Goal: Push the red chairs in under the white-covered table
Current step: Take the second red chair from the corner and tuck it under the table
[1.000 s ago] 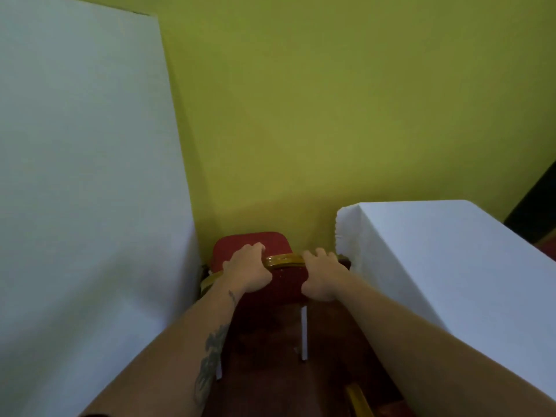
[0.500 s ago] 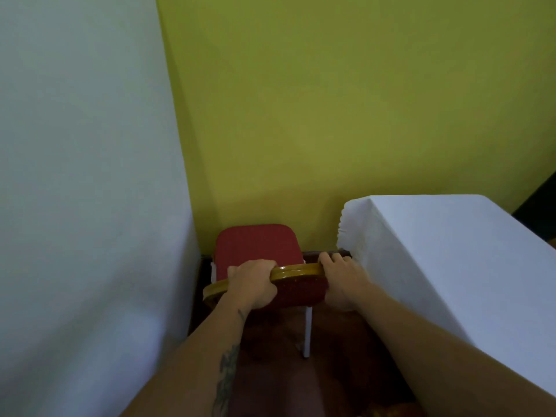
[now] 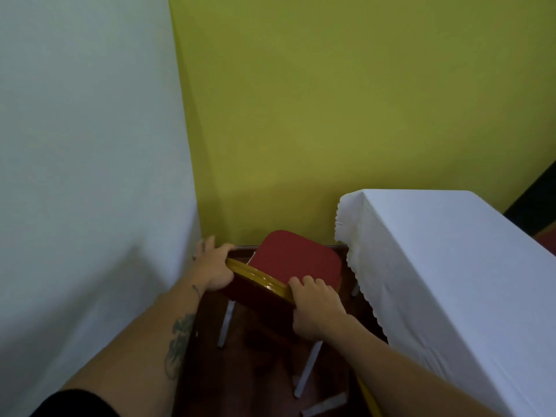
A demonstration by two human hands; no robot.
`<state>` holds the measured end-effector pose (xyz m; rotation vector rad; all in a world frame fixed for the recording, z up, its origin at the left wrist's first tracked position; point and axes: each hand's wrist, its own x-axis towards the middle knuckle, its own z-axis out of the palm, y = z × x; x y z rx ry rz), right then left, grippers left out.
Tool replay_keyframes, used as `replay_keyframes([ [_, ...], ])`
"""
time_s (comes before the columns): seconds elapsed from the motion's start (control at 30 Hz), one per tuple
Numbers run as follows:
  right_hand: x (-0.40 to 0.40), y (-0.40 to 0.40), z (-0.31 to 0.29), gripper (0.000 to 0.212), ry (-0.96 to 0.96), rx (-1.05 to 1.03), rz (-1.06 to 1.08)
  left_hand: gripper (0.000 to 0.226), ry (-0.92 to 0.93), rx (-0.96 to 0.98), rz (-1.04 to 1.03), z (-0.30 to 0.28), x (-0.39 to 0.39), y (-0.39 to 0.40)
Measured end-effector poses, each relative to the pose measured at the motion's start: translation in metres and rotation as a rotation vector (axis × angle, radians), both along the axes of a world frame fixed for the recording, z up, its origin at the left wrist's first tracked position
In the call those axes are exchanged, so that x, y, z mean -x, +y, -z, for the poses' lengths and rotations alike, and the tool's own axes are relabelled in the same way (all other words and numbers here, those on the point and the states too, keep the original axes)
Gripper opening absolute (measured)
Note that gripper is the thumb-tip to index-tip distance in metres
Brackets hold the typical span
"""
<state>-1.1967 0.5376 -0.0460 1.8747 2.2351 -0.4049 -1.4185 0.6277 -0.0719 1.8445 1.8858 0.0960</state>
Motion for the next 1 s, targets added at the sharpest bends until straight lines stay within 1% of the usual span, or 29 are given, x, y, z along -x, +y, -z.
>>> replay_keyframes([
  [0.03, -0.001, -0.002, 0.0, 0.056, 0.037, 0.027, 0.02, 0.074, -0.086, -0.019, -0.18, 0.006, 0.002, -0.009],
  [0.07, -0.004, -0.004, 0.001, 0.049, 0.064, 0.068, 0.045, 0.074, -0.23, -0.037, -0.399, 0.008, 0.002, -0.019],
  [0.1, -0.005, -0.006, 0.003, 0.045, 0.081, 0.108, 0.066, 0.069, -0.445, -0.027, -0.641, 0.01, 0.0, -0.027],
  [0.13, -0.007, -0.01, 0.005, 0.044, 0.085, 0.137, 0.082, 0.064, -0.731, 0.018, -0.848, 0.009, -0.006, -0.035],
  [0.17, -0.008, -0.014, 0.007, 0.042, 0.079, 0.15, 0.088, 0.062, -0.999, 0.069, -0.952, 0.01, -0.014, -0.042],
  [0.2, -0.008, -0.017, 0.01, 0.041, 0.067, 0.148, 0.09, 0.065, -1.19, 0.118, -0.961, 0.01, -0.025, -0.047],
  [0.23, -0.008, -0.021, 0.012, 0.04, 0.055, 0.135, 0.091, 0.078, -1.289, 0.14, -0.922, 0.01, -0.037, -0.051],
  [0.27, -0.008, -0.023, 0.014, 0.039, 0.049, 0.119, 0.094, 0.099, -1.297, 0.137, -0.87, 0.012, -0.05, -0.053],
  [0.3, -0.008, -0.025, 0.014, 0.039, 0.044, 0.109, 0.097, 0.115, -1.239, 0.12, -0.825, 0.009, -0.061, -0.058],
  [0.33, -0.007, -0.026, 0.013, 0.039, 0.042, 0.104, 0.097, 0.122, -1.154, 0.088, -0.799, 0.0, -0.071, -0.063],
  [0.37, -0.006, -0.026, 0.012, 0.04, 0.044, 0.105, 0.095, 0.123, -1.075, 0.066, -0.791, 0.005, -0.075, -0.06],
  [0.4, -0.006, -0.026, 0.011, 0.041, 0.05, 0.111, 0.096, 0.12, -1.021, 0.038, -0.809, 0.006, -0.078, -0.059],
  [0.5, 0.001, -0.029, 0.011, 0.042, 0.084, 0.11, 0.097, 0.112, -0.986, -0.023, -0.852, 0.004, -0.075, -0.058],
  [0.53, 0.006, -0.031, 0.011, 0.042, 0.09, 0.105, 0.087, 0.105, -0.98, -0.041, -0.843, 0.001, -0.072, -0.059],
  [0.63, 0.025, -0.034, 0.01, 0.043, 0.114, 0.09, 0.044, 0.068, -0.937, -0.078, -0.773, -0.001, -0.054, -0.05],
  [0.67, 0.032, -0.034, 0.01, 0.043, 0.118, 0.085, 0.03, 0.063, -0.942, -0.058, -0.767, -0.004, -0.046, -0.046],
  [0.73, 0.046, -0.033, 0.011, 0.046, 0.124, 0.078, 0.012, 0.062, -0.933, -0.029, -0.711, -0.001, -0.03, -0.03],
  [0.77, 0.052, -0.033, 0.011, 0.047, 0.129, 0.08, 0.006, 0.066, -0.924, -0.023, -0.679, 0.01, -0.019, -0.019],
  [0.8, 0.057, -0.032, 0.011, 0.049, 0.135, 0.083, 0.001, 0.077, -0.913, -0.014, -0.658, 0.03, -0.009, -0.002],
  [0.83, 0.061, -0.031, 0.011, 0.049, 0.142, 0.085, -0.002, 0.09, -0.896, 0.016, -0.631, 0.036, -0.002, 0.006],
  [0.87, 0.065, -0.03, 0.011, 0.049, 0.151, 0.087, 0.0, 0.093, -0.888, 0.026, -0.608, 0.032, 0.0, 0.008],
  [1.0, 0.074, -0.022, 0.01, 0.049, 0.183, 0.094, 0.031, 0.062, -0.885, 0.061, -0.528, 0.0, -0.008, 0.004],
])
